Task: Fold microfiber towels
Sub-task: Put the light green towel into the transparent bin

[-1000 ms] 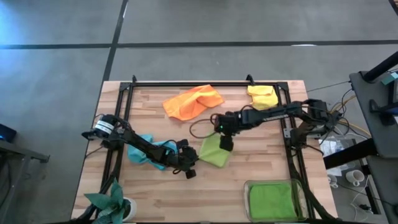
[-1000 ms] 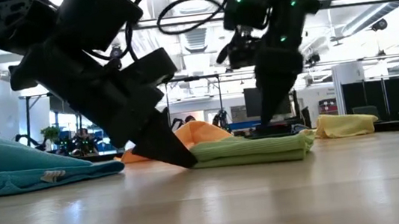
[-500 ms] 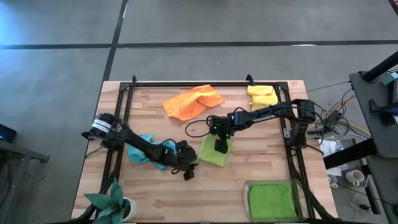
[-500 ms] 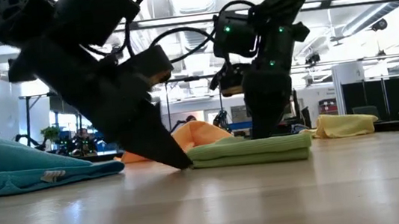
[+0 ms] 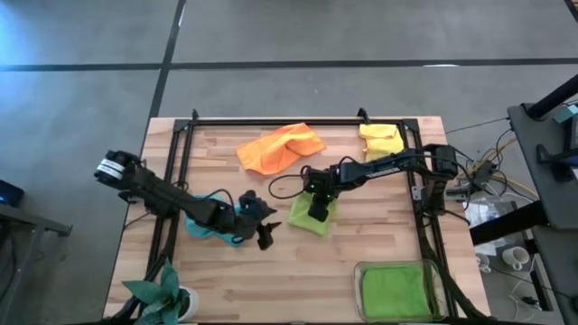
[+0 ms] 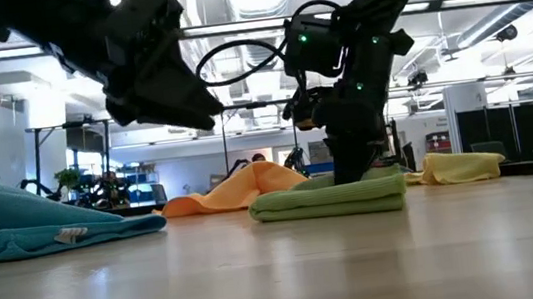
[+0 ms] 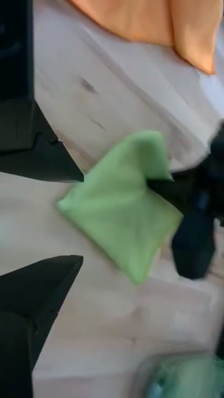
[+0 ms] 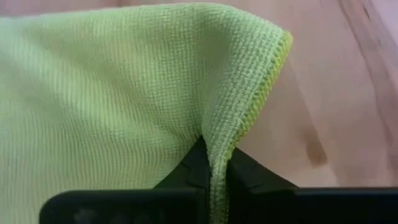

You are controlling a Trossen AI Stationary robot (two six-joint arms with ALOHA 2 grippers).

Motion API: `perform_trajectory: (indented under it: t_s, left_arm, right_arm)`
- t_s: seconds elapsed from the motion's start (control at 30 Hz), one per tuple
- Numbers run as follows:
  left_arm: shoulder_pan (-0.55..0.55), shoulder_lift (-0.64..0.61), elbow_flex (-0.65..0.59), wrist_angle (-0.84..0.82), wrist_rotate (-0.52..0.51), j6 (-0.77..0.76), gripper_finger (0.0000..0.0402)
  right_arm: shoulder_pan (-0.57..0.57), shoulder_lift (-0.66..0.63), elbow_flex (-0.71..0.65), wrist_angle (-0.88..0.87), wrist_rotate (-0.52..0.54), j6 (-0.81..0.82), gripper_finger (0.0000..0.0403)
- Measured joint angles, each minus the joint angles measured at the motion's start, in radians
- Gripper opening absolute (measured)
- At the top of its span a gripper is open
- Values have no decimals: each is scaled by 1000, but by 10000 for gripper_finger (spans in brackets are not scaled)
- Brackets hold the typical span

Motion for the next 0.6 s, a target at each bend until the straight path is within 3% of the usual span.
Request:
perform_trajectory:
  t_s: [0.2, 0.43, 0.6]
  left_arm:
    - [0, 1, -32, -4, -15, -3, 187]
    - [-10, 13, -41, -2, -21, 0, 187]
    - [-76, 14, -57, -3, 12, -29, 187]
  right_arm:
    - [84, -42, 31, -153, 47, 301, 11]
    - [304, -45, 232, -331, 28, 703, 11]
    - [450, -47, 384, -398, 43, 983, 11]
